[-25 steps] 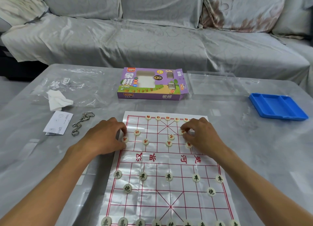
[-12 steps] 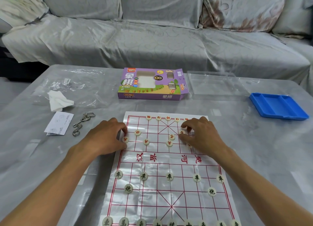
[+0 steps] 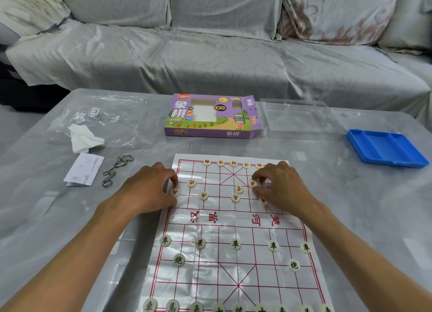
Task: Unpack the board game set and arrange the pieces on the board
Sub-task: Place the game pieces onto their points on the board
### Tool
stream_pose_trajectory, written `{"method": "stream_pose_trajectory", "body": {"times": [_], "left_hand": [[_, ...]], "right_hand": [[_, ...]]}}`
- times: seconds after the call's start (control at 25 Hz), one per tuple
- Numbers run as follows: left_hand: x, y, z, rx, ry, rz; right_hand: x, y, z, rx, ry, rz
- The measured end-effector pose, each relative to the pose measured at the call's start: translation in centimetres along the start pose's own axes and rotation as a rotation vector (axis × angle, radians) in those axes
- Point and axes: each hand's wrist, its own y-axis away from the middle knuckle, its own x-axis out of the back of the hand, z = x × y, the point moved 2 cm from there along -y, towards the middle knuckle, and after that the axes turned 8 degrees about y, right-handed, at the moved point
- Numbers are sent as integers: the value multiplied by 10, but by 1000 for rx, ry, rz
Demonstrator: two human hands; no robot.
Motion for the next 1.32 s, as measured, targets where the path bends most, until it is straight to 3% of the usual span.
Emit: {"method": "stream_pose_trajectory", "body": {"times": [0.24,0.44,0.64,0.76,0.92,1.32], "left_hand": [[-1,-3,-1,-2,-6,-8],[0,-3,0,4,-17,-12],[0,-2,2,5,-18,-11],[1,-2,2,3,-7,-6],[-1,-2,-1,-3,1,5],[-1,1,1,3,20,10]], "right_hand": [[26,1,37,-133,-137,22],[29,9,49,-168,-146,-102],[23,7,34,-109,-82,-125],[18,4,7,14,-84,-71],[8,-4,-26,145,-31,-140],[7,-34,-44,180,-15,-161]]}}
